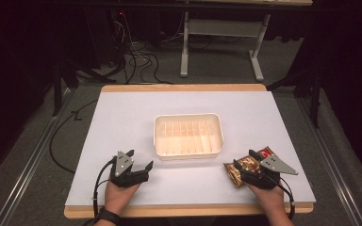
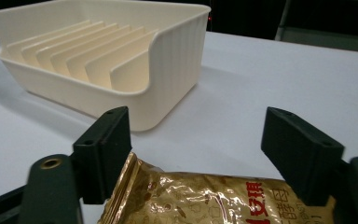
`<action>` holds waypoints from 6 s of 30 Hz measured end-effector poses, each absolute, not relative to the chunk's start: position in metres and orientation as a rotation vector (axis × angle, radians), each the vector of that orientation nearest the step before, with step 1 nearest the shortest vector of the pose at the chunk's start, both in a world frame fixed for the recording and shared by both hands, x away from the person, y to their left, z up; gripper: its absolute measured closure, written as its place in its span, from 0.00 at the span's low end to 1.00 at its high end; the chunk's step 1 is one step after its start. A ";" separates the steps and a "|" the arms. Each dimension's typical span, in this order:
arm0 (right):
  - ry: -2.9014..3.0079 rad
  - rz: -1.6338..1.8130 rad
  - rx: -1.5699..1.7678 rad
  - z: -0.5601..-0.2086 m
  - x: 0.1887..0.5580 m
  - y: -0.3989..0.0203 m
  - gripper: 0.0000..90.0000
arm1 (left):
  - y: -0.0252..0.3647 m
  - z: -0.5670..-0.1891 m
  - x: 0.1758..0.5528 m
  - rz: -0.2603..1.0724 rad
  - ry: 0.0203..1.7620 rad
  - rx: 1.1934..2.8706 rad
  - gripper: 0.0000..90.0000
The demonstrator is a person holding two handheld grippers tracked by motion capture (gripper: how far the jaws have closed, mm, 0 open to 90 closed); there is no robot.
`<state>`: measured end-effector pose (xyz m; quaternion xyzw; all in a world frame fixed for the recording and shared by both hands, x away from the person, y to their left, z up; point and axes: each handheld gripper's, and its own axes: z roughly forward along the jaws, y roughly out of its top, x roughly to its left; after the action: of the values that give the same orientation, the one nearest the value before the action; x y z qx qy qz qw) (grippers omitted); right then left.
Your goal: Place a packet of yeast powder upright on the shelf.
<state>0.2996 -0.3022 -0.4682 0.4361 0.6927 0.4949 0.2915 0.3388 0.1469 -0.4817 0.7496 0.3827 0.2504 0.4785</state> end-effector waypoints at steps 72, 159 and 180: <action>1.537 1.448 1.967 -0.481 0.285 -0.430 0.36 | 0.147 -0.482 0.341 0.562 0.925 1.846 0.28; 1.582 1.490 1.356 -0.386 0.300 -0.355 1.00 | 0.143 -0.482 0.335 0.610 0.852 1.875 0.28; 1.638 1.512 1.215 -0.388 0.304 -0.342 1.00 | 0.143 -0.482 0.335 0.612 0.856 1.871 0.28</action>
<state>0.3045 -0.3417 -0.3878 0.4571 0.6160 0.5688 0.2967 0.3350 0.1434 -0.4822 0.7661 0.3504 0.2505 0.4771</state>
